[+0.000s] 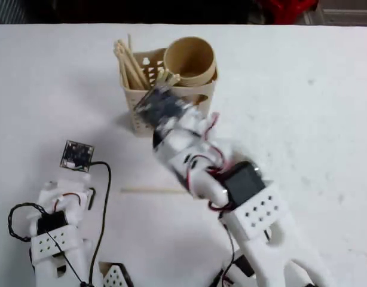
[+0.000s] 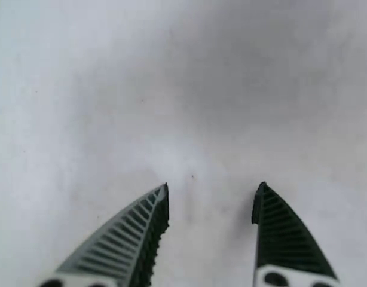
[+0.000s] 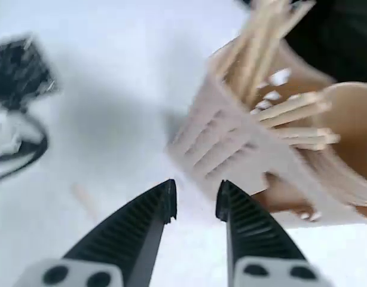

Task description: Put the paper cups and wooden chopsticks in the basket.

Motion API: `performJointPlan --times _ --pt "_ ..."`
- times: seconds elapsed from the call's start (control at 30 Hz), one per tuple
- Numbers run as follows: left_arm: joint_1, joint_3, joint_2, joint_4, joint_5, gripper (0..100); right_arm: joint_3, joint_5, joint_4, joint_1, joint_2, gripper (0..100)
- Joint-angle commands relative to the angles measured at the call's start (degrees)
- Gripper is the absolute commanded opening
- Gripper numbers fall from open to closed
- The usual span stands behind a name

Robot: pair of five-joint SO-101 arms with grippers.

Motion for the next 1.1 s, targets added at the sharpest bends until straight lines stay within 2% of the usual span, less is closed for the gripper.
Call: performJointPlan --times 0.0,0.1,0.33,0.57,0.8,0.97,1.07 --pt "0.48 -0.53 -0.75 -0.70 -0.62 24 3.16 6.95 2.68 -3.91 6.90 12.7" --pt "0.48 -0.53 -0.75 -0.70 -0.62 24 7.91 10.02 0.75 -4.79 15.16 12.7" --pt "0.48 -0.53 -0.75 -0.70 -0.62 24 15.21 17.41 -11.03 -4.88 31.08 13.0" --pt "0.48 -0.53 -0.75 -0.70 -0.62 24 15.12 17.49 -15.96 -4.26 40.22 13.0" --pt "0.48 -0.53 -0.75 -0.70 -0.62 24 14.86 17.49 -16.04 -4.26 41.98 12.5" --pt "0.48 -0.53 -0.75 -0.70 -0.62 24 14.86 16.97 -16.04 -4.18 41.98 1.5" --pt "0.48 -0.53 -0.75 -0.70 -0.62 24 15.12 16.09 -15.69 -4.18 41.71 1.9"
